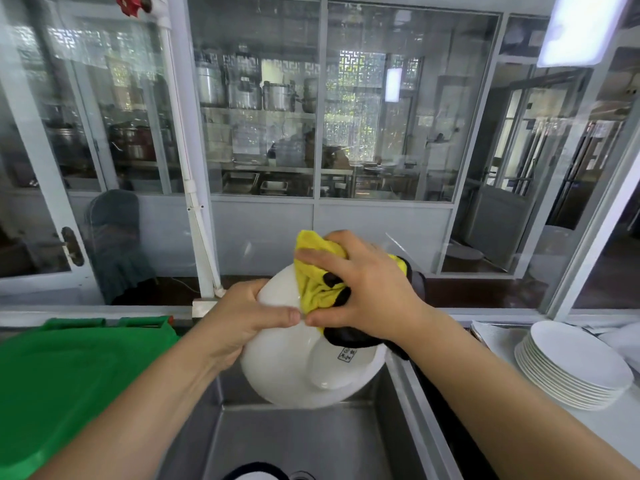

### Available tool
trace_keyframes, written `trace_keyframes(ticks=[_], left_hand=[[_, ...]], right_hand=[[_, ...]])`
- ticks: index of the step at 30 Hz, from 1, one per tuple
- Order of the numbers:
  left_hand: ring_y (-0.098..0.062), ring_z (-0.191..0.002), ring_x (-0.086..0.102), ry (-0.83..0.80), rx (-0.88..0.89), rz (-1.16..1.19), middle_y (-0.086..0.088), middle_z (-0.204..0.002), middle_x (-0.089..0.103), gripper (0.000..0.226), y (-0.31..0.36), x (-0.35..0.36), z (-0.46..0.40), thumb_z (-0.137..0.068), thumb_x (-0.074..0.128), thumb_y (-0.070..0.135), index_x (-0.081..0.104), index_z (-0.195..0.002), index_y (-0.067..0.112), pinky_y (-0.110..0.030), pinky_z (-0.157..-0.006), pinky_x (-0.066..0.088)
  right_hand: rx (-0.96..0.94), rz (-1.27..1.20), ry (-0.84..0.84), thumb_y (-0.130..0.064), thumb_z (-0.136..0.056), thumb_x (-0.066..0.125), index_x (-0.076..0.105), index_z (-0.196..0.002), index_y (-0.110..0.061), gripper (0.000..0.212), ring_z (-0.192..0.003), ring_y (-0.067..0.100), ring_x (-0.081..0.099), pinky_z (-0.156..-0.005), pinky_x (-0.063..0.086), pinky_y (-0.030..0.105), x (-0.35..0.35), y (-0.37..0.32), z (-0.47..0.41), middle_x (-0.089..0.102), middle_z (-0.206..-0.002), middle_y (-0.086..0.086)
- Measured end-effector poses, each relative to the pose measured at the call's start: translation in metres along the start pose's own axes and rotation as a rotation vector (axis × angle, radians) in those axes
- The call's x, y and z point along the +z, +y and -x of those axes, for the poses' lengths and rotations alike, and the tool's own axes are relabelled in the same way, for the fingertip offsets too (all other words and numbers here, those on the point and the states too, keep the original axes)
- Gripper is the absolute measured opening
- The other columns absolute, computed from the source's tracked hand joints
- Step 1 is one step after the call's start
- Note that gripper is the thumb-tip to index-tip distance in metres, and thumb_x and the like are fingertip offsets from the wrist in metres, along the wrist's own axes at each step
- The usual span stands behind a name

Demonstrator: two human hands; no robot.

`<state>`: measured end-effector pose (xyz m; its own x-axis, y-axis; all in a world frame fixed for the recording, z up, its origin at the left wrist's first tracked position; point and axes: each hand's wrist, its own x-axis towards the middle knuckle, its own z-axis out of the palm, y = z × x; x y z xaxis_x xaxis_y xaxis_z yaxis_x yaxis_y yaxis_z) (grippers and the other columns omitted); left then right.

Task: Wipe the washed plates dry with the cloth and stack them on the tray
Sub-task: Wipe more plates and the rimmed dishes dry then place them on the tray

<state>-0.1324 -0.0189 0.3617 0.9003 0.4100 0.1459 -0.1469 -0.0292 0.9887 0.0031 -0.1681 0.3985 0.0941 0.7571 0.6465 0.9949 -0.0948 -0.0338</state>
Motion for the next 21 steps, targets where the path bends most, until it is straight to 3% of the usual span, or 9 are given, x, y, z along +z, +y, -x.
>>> trace_keyframes(ticks=[3, 5, 9, 12, 14, 18, 21], left_hand=[[-0.025, -0.071, 0.070, 0.031, 0.022, 0.025, -0.015, -0.082, 0.073, 0.042, 0.000, 0.005, 0.003, -0.037, 0.083, 0.020, 0.076, -0.078, 0.011, -0.028, -0.058, 0.055], [-0.024, -0.070, 0.070, 0.044, 0.044, 0.034, -0.014, -0.082, 0.074, 0.044, 0.001, 0.006, 0.006, -0.037, 0.084, 0.022, 0.076, -0.078, 0.011, -0.028, -0.056, 0.054], [-0.026, -0.071, 0.071, 0.154, 0.088, 0.072, -0.013, -0.084, 0.074, 0.059, 0.002, -0.001, 0.010, -0.030, 0.085, 0.024, 0.072, -0.085, 0.007, -0.034, -0.056, 0.057], [-0.023, -0.072, 0.072, 0.218, 0.139, 0.114, -0.009, -0.084, 0.075, 0.063, 0.005, -0.007, 0.012, -0.023, 0.088, 0.026, 0.073, -0.082, 0.010, -0.032, -0.054, 0.056], [-0.021, -0.072, 0.072, 0.239, 0.196, 0.146, -0.007, -0.083, 0.075, 0.064, 0.007, -0.010, 0.012, -0.018, 0.093, 0.032, 0.076, -0.077, 0.015, -0.030, -0.054, 0.056], [-0.017, -0.076, 0.072, 0.217, 0.301, 0.190, 0.000, -0.086, 0.076, 0.068, 0.008, -0.015, 0.011, -0.019, 0.095, 0.044, 0.078, -0.081, 0.024, -0.029, -0.058, 0.057], [-0.016, -0.077, 0.072, 0.147, 0.239, 0.283, 0.000, -0.087, 0.076, 0.071, 0.002, -0.021, 0.011, -0.014, 0.096, 0.043, 0.078, -0.081, 0.025, -0.030, -0.059, 0.058]], right_hand=[[-0.113, 0.110, 0.010, -0.060, -0.060, 0.078, 0.059, -0.128, -0.030, 0.077, -0.102, 0.027, 0.057, -0.083, 0.045, 0.038, 0.000, 0.000, -0.004, 0.054, -0.123, 0.007], [-0.085, 0.025, 0.041, -0.058, -0.059, 0.078, 0.059, -0.128, -0.031, 0.076, -0.102, 0.022, 0.057, -0.080, 0.048, 0.037, -0.001, 0.006, -0.002, 0.053, -0.124, 0.003], [0.187, -0.386, 0.217, -0.040, -0.061, 0.080, 0.055, -0.126, -0.033, 0.070, -0.101, 0.003, 0.053, -0.087, 0.047, 0.028, 0.005, 0.023, 0.010, 0.048, -0.121, -0.008], [0.461, -0.746, 0.416, -0.016, -0.070, 0.080, 0.052, -0.119, -0.030, 0.059, -0.103, 0.002, 0.056, -0.091, 0.044, 0.021, 0.017, 0.030, 0.021, 0.056, -0.115, -0.001], [0.631, -0.977, 0.515, -0.006, -0.080, 0.073, 0.052, -0.117, -0.031, 0.049, -0.098, 0.003, 0.062, -0.085, 0.048, 0.019, 0.030, 0.027, 0.029, 0.063, -0.111, -0.006], [0.805, -1.250, 0.632, -0.008, -0.087, 0.066, 0.056, -0.108, -0.030, 0.032, -0.075, 0.008, 0.065, -0.067, 0.053, 0.021, 0.048, 0.020, 0.035, 0.069, -0.096, -0.002], [0.766, -1.202, 0.661, -0.015, -0.073, 0.077, 0.058, -0.104, -0.027, 0.038, -0.073, 0.009, 0.067, -0.067, 0.053, 0.023, 0.036, 0.024, 0.033, 0.071, -0.092, -0.003]])
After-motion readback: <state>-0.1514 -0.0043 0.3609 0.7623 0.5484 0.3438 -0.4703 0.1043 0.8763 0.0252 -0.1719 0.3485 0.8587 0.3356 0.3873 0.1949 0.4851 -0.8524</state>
